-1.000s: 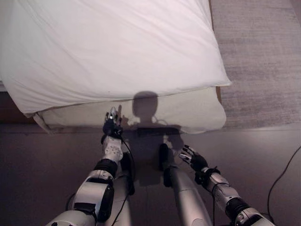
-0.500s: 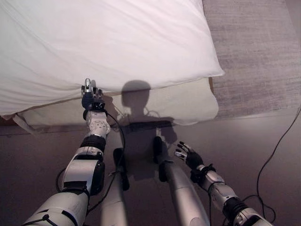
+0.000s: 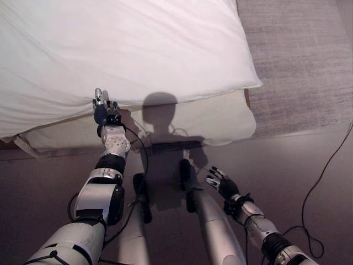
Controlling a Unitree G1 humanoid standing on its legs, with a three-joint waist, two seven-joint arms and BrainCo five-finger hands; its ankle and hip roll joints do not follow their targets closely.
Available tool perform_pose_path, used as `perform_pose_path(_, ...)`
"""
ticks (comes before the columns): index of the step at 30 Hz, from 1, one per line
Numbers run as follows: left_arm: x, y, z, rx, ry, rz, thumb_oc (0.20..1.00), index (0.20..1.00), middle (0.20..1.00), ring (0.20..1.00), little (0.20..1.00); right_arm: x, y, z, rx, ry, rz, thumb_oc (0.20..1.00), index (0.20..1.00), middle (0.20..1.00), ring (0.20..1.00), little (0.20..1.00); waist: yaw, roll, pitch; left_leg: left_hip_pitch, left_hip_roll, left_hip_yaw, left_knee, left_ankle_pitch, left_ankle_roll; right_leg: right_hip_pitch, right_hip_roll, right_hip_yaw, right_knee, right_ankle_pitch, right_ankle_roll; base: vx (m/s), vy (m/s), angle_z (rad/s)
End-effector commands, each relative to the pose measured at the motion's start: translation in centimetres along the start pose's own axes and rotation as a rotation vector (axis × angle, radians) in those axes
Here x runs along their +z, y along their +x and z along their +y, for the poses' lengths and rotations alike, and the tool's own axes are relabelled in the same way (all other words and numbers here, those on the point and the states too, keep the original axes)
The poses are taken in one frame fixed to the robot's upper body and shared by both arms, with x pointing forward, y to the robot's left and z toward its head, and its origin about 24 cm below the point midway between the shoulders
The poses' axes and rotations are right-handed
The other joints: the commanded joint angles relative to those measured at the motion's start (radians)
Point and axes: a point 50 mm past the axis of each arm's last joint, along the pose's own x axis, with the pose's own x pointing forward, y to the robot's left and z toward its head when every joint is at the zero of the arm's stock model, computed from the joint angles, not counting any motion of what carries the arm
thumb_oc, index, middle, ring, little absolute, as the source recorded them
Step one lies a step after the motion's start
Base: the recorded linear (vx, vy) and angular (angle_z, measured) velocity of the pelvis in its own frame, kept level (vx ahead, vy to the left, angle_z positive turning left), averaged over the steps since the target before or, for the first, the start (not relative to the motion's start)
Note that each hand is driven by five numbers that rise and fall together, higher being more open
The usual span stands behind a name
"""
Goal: Make the bed
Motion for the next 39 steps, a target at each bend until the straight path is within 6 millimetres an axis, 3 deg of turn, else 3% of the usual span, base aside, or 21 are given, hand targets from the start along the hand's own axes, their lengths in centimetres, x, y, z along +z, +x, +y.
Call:
perform_pose_path(1, 0.6, 0.4, -2.4, -0.037, 0.011, -0.056, 1.000, 1.000, 1.000, 1.000, 1.000, -1.1, -1.3, -0.3, -0.004, 0.014, -0.011, 1.000, 1.000, 1.000, 1.000, 1.000, -0.005, 0.024, -0.069, -0.039, -0.009, -0.025, -0.004, 0.003, -0.010, 0.003, -0.049, 0.009, -0.008, -0.026, 0.126, 0.00, 0.000, 0.00)
perform_pose_path(8, 0.6, 0.7, -3.3, 0.003, 0.029, -0.049, 1.000, 1.000, 1.000, 1.000, 1.000, -0.6, -1.2, -0.3, 0.001, 0.011, -0.023, 1.000, 1.000, 1.000, 1.000, 1.000, -0.003, 0.032, -0.066, -0.058, -0.017, -0.033, 0.005, 0.000, -0.007, -0.012, -0.047, 0.013, -0.001, -0.028, 0.123, 0.00, 0.000, 0.00)
perform_pose_path(9, 0.5, 0.7, -3.3, 0.007, 0.037, -0.045, 0.821, 0.821, 0.821, 0.821, 0.821, -0.6, -1.3, -0.4, -0.002, 0.013, -0.023, 1.000, 1.000, 1.000, 1.000, 1.000, -0.004, 0.034, -0.068, -0.061, -0.018, -0.034, 0.006, -0.001, -0.006, -0.016, -0.047, 0.015, 0.001, -0.027, 0.123, 0.00, 0.000, 0.00)
perform_pose_path(11, 0.4, 0.7, -3.5, 0.009, 0.048, -0.046, 0.231, 0.231, 0.231, 0.231, 0.231, -0.5, -1.3, -0.4, -0.002, 0.009, -0.026, 1.000, 1.000, 1.000, 1.000, 1.000, -0.004, 0.037, -0.068, -0.065, -0.019, -0.035, 0.007, -0.001, -0.005, -0.021, -0.046, 0.017, 0.004, -0.027, 0.124, 0.00, 0.000, 0.00)
perform_pose_path(12, 0.4, 0.7, -4.0, 0.024, 0.052, -0.044, 0.200, 0.200, 0.200, 0.200, 0.200, -0.4, -1.3, -0.5, -0.004, 0.004, -0.024, 1.000, 1.000, 1.000, 1.000, 1.000, -0.003, 0.040, -0.067, -0.069, -0.020, -0.034, 0.007, 0.000, -0.005, -0.021, -0.047, 0.017, 0.002, -0.026, 0.124, 0.00, 0.000, 0.00)
perform_pose_path(21, 0.1, 1.1, -4.9, 0.090, 0.098, -0.003, 0.200, 0.200, 0.200, 0.200, 0.200, 0.4, -1.2, -0.6, 0.009, -0.012, -0.041, 1.000, 1.000, 1.000, 1.000, 1.000, -0.004, 0.054, -0.055, -0.078, -0.026, -0.036, 0.009, 0.003, -0.001, -0.029, -0.049, 0.026, 0.002, -0.018, 0.126, 0.00, 0.000, 0.00)
perform_pose_path(22, 0.1, 1.1, -5.1, 0.092, 0.096, 0.004, 0.470, 0.470, 0.470, 0.470, 0.470, 0.4, -1.2, -0.7, 0.007, -0.012, -0.043, 1.000, 1.000, 1.000, 1.000, 1.000, -0.004, 0.055, -0.056, -0.082, -0.027, -0.035, 0.010, 0.002, -0.001, -0.033, -0.050, 0.027, 0.002, -0.017, 0.126, 0.00, 0.000, 0.00)
perform_pose_path(23, 0.1, 1.1, -5.1, 0.091, 0.096, 0.004, 0.542, 0.542, 0.542, 0.542, 0.542, 0.5, -1.2, -0.7, 0.007, -0.012, -0.043, 1.000, 1.000, 1.000, 1.000, 1.000, -0.004, 0.055, -0.056, -0.083, -0.027, -0.035, 0.010, 0.002, -0.001, -0.034, -0.050, 0.027, 0.003, -0.017, 0.126, 0.00, 0.000, 0.00)
perform_pose_path(24, 0.1, 1.2, -5.3, 0.090, 0.095, 0.006, 0.733, 0.733, 0.733, 0.733, 0.733, 0.5, -1.3, -0.8, 0.006, -0.015, -0.044, 1.000, 1.000, 1.000, 1.000, 1.000, -0.004, 0.057, -0.056, -0.086, -0.028, -0.035, 0.010, 0.003, -0.001, -0.037, -0.050, 0.028, 0.002, -0.015, 0.127, 0.00, 0.000, 0.00)
perform_pose_path(25, 0.0, 1.2, -5.3, 0.092, 0.101, 0.011, 0.636, 0.636, 0.636, 0.636, 0.636, 0.6, -1.3, -0.8, 0.005, -0.015, -0.046, 1.000, 1.000, 1.000, 1.000, 1.000, -0.003, 0.059, -0.057, -0.086, -0.028, -0.035, 0.008, 0.003, 0.000, -0.040, -0.051, 0.029, 0.002, -0.013, 0.128, -0.01, 0.032, -0.01)
perform_pose_path(26, -0.4, 1.0, -5.3, 0.094, 0.101, 0.024, 0.890, 0.890, 0.890, 0.890, 0.890, 0.6, -1.3, -0.8, 0.006, -0.019, -0.045, 1.000, 1.000, 1.000, 1.000, 1.000, -0.002, 0.061, -0.055, -0.088, -0.030, -0.034, 0.008, 0.004, 0.001, -0.043, -0.051, 0.031, 0.004, -0.011, 0.130, 0.00, 0.000, 0.00)
perform_pose_path(27, -0.7, 0.9, -5.2, 0.093, 0.113, 0.032, 1.000, 1.000, 1.000, 1.000, 1.000, 0.6, -1.3, -0.8, 0.004, -0.017, -0.047, 1.000, 1.000, 1.000, 1.000, 1.000, -0.002, 0.062, -0.054, -0.090, -0.031, -0.033, 0.010, 0.005, 0.002, -0.044, -0.051, 0.033, 0.006, -0.011, 0.129, 0.00, 0.000, 0.00)
perform_pose_path(30, -1.2, 0.6, -4.9, 0.102, 0.109, 0.040, 1.000, 1.000, 1.000, 1.000, 1.000, 0.6, -1.4, -0.9, -0.002, -0.016, -0.050, 1.000, 1.000, 1.000, 1.000, 1.000, 0.002, 0.065, -0.054, -0.091, -0.032, -0.033, 0.011, 0.005, 0.002, -0.045, -0.053, 0.033, 0.006, -0.012, 0.128, 0.00, 0.003, -0.02)
perform_pose_path(35, -3.8, -1.1, -4.1, 0.050, 0.104, 0.075, 1.000, 1.000, 1.000, 1.000, 1.000, 0.9, -1.3, -0.9, -0.008, -0.006, -0.071, 1.000, 1.000, 1.000, 1.000, 1.000, 0.013, 0.072, -0.040, -0.084, -0.041, -0.037, -0.010, 0.017, 0.002, -0.035, -0.055, 0.031, -0.013, -0.003, 0.128, 0.00, 0.001, 0.01)
perform_pose_path(36, -4.7, -1.9, -3.2, 0.054, 0.092, 0.098, 1.000, 1.000, 1.000, 1.000, 1.000, 1.0, -1.3, -0.8, -0.007, -0.004, -0.077, 1.000, 1.000, 1.000, 1.000, 1.000, 0.019, 0.073, -0.033, -0.074, -0.043, -0.036, -0.028, 0.026, 0.002, -0.025, -0.056, 0.031, -0.031, 0.001, 0.128, -0.01, 0.002, 0.03)
perform_pose_path(39, -5.1, -2.3, -2.7, 0.050, 0.092, 0.108, 1.000, 1.000, 1.000, 1.000, 1.000, 1.2, -1.3, -0.8, -0.005, -0.001, -0.082, 1.000, 1.000, 1.000, 1.000, 1.000, 0.022, 0.072, -0.020, -0.063, -0.048, -0.037, -0.037, 0.032, 0.003, -0.014, -0.054, 0.031, -0.037, 0.004, 0.128, 0.00, -0.002, 0.02)
